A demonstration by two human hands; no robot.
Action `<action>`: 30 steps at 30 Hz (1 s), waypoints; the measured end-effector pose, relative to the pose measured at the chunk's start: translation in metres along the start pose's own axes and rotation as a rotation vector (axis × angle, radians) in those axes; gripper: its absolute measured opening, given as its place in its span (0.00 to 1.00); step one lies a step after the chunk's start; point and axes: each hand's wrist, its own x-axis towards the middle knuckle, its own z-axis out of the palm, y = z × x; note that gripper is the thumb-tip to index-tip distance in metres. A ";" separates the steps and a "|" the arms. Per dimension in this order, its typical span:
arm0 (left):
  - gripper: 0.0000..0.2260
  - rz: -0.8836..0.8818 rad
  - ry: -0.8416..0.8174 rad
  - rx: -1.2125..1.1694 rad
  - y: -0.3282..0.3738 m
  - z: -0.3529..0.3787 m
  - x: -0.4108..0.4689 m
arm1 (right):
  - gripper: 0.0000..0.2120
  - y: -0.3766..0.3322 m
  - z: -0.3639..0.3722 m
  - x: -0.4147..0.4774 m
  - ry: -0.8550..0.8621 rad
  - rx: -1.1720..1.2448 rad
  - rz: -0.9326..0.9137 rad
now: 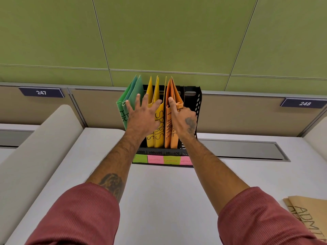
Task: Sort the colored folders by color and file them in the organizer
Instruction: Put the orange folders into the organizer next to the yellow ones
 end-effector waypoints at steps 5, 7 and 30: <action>0.39 0.008 -0.083 -0.020 0.002 -0.006 0.001 | 0.39 0.005 -0.008 -0.005 -0.084 -0.071 -0.003; 0.41 0.006 -0.125 -0.025 0.003 -0.012 0.000 | 0.45 0.009 -0.015 -0.007 -0.109 -0.106 -0.002; 0.38 0.001 -0.155 -0.075 0.036 0.016 -0.183 | 0.45 0.130 -0.108 -0.155 -0.423 -0.782 -0.395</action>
